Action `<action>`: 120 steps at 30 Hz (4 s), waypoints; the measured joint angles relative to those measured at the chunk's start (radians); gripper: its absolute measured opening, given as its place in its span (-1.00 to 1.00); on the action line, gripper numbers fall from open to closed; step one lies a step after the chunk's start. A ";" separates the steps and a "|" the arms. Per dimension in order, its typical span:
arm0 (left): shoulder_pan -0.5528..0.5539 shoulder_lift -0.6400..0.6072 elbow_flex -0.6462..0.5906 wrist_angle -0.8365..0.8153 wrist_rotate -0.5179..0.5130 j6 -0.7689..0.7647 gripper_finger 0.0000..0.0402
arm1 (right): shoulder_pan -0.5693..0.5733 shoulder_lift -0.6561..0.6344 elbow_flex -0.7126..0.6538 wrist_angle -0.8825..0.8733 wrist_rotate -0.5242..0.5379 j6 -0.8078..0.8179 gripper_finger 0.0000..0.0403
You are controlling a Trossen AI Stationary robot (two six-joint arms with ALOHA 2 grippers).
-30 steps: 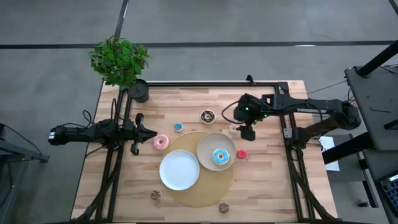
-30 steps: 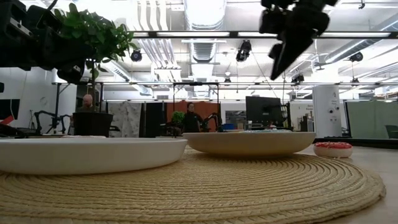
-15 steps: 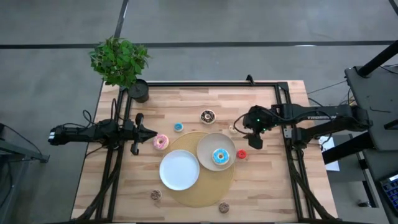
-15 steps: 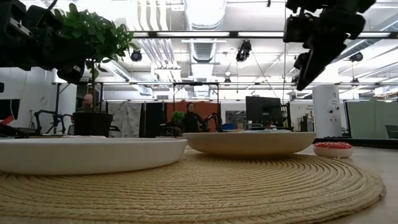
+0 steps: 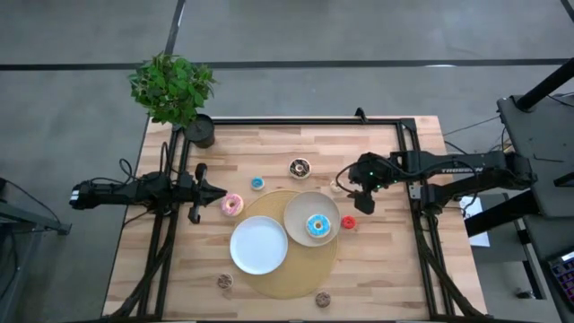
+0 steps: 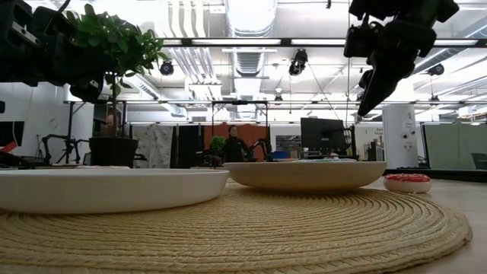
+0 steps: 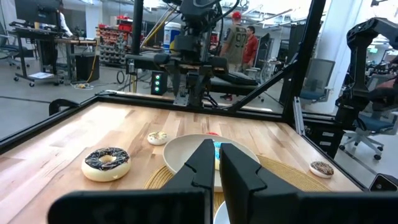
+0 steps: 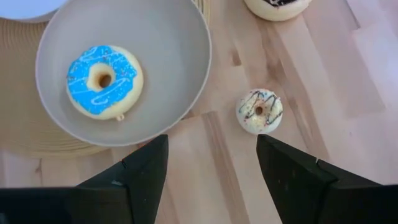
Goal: Pick & Place donuts
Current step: Put the small red donut on the white plate
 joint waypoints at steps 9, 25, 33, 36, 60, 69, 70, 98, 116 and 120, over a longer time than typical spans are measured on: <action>0.000 0.000 0.000 0.000 0.000 0.000 -1.00 | 0.002 0.000 -0.029 0.026 0.012 0.013 0.17; 0.000 0.000 0.000 0.000 0.000 0.000 -1.00 | 0.002 -0.001 -0.247 0.361 0.052 0.136 0.17; 0.000 0.000 0.000 0.000 0.000 0.000 -1.00 | 0.002 -0.010 -0.308 0.419 0.104 0.173 0.17; 0.000 0.000 0.000 0.000 0.000 0.000 -1.00 | 0.002 -0.021 -0.312 0.421 0.104 0.169 0.19; 0.000 0.000 0.000 0.000 0.000 0.000 -1.00 | 0.002 -0.138 -0.518 0.647 0.163 0.065 0.67; 0.000 0.000 0.000 0.000 0.000 0.000 -1.00 | 0.002 -0.137 -0.602 0.774 0.185 0.016 0.65; 0.000 0.000 0.000 0.000 0.000 0.000 -1.00 | 0.002 -0.137 -0.605 0.776 0.186 0.016 0.65; 0.000 0.000 0.000 0.000 0.000 0.000 -1.00 | 0.019 -0.056 -0.621 0.883 0.211 0.017 0.64; 0.000 0.000 0.000 0.000 0.000 0.000 -1.00 | 0.147 -0.296 -0.621 0.665 0.112 0.073 0.65; 0.000 0.000 0.000 0.000 0.000 0.000 -1.00 | 0.182 -0.353 -0.622 0.612 0.098 0.076 0.63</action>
